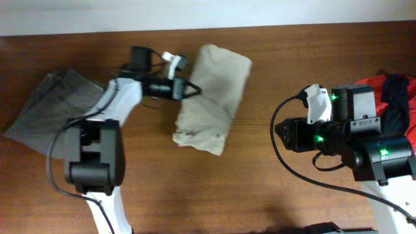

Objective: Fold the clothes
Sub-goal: 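Carry the folded shorts with the left gripper onto the grey garment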

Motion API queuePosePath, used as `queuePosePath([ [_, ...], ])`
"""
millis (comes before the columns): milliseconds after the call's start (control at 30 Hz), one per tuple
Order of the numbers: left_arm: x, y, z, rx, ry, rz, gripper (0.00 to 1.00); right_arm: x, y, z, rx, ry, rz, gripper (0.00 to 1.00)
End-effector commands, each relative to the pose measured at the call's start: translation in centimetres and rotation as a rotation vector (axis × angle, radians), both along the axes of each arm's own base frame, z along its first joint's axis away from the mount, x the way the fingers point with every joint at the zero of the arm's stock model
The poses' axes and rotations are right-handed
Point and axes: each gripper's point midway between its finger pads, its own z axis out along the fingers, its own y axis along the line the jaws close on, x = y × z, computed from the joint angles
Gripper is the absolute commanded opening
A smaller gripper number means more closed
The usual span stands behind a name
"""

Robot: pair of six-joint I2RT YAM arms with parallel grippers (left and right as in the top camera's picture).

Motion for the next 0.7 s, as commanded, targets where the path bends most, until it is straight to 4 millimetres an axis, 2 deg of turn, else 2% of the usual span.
queuePosePath([
  [0, 2.1, 4.2, 6.0, -0.027, -0.076, 0.124, 0.01, 0.0, -0.3, 0.5, -0.016, -0.024, -0.001, 0.54],
  [33, 2.9, 6.7, 7.1, -0.008, -0.102, 0.191, 0.0, 0.0, -0.3, 0.5, -0.016, -0.024, -0.001, 0.54],
  [100, 3.8, 9.6, 8.0, 0.013, -0.114, 0.278, 0.0, 0.0, -0.3, 0.5, -0.016, -0.024, -0.001, 0.54],
  [167, 4.5, 14.0, 9.3, 0.026, -0.124, 0.393, 0.0, 0.0, -0.3, 0.5, -0.016, -0.024, -0.001, 0.54],
  [267, 4.5, 21.7, 11.2, 0.033, -0.142, 0.575, 0.01, 0.0, -0.3, 0.5, -0.017, -0.021, -0.001, 0.54],
  [333, 4.2, 25.8, 11.6, 0.048, -0.14, 0.675, 0.0, 0.0, -0.3, 0.5, -0.017, -0.021, -0.001, 0.54],
  [433, 3.2, 32.7, 11.0, 0.086, -0.091, 0.869, 0.01, 0.0, -0.3, 0.5, -0.017, -0.021, -0.001, 0.54],
  [533, 1.3, 38.3, 9.9, 0.111, -0.023, 1.03, 0.01, 0.0, -0.3, 0.5, -0.017, -0.021, -0.001, 0.54],
  [600, -0.5, 40.9, 8.7, 0.137, 0.051, 1.112, 0.01, 0.0, -0.3, 0.4, -0.017, -0.021, -0.001, 0.54],
  [667, -3.2, 43.0, 6.5, 0.18, 0.196, 1.211, 0.01, 0.0, -0.5, 0.4, -0.027, -0.022, -0.008, 0.54],
])
